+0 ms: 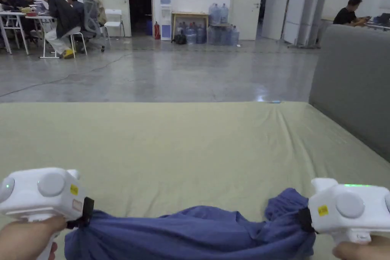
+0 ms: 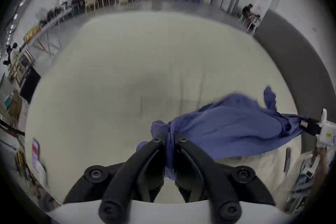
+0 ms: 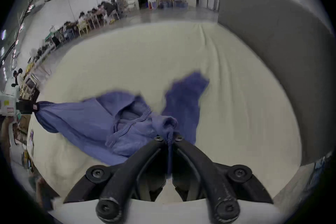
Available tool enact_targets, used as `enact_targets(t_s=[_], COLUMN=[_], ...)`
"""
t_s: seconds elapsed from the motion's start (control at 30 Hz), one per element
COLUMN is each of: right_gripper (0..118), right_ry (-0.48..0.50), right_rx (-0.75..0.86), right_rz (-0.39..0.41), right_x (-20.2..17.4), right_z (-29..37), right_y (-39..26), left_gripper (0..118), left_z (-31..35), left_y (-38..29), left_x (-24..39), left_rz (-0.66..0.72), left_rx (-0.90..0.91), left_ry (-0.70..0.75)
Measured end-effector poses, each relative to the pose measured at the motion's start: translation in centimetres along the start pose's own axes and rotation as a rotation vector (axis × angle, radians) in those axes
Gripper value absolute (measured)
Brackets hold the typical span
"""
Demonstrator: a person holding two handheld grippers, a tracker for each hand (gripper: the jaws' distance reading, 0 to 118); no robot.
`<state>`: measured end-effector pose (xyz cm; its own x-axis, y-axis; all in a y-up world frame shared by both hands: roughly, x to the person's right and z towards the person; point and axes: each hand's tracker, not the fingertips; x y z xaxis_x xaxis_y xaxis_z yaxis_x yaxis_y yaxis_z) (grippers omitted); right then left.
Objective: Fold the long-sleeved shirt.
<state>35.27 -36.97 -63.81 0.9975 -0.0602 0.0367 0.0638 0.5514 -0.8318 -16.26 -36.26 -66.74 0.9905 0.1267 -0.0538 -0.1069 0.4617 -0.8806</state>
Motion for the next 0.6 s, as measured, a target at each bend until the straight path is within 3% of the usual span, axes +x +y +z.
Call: enact_targets(t_s=[0.17, 0.27, 0.4, 0.6], right_gripper=[0, 0, 0, 0], right_ry=[-0.007, 0.046, 0.017, -0.009], right_rx=[-0.085, -0.123, -0.165, -0.231], right_rz=[0.100, 0.060, 0.131, 0.139], right_x=[1.4, 2.2, 1.9, 2.1], right_z=[0.1, 2.5, 3.6, 1.4], right_y=[-9.6, -13.9, -17.0, -18.8], left_gripper=[1, 1, 1, 1], left_z=[0.3, 1.7, 3.4, 2.1], left_y=[-8.7, -13.3, -16.5, -18.8], left_x=[-1.4, -2.5, -3.5, -4.8], left_rz=[-0.063, -0.075, -0.046, -0.016], left_rx=[-0.047, -0.076, -0.071, -0.113], left_ry=[0.004, -0.013, -0.002, 0.071])
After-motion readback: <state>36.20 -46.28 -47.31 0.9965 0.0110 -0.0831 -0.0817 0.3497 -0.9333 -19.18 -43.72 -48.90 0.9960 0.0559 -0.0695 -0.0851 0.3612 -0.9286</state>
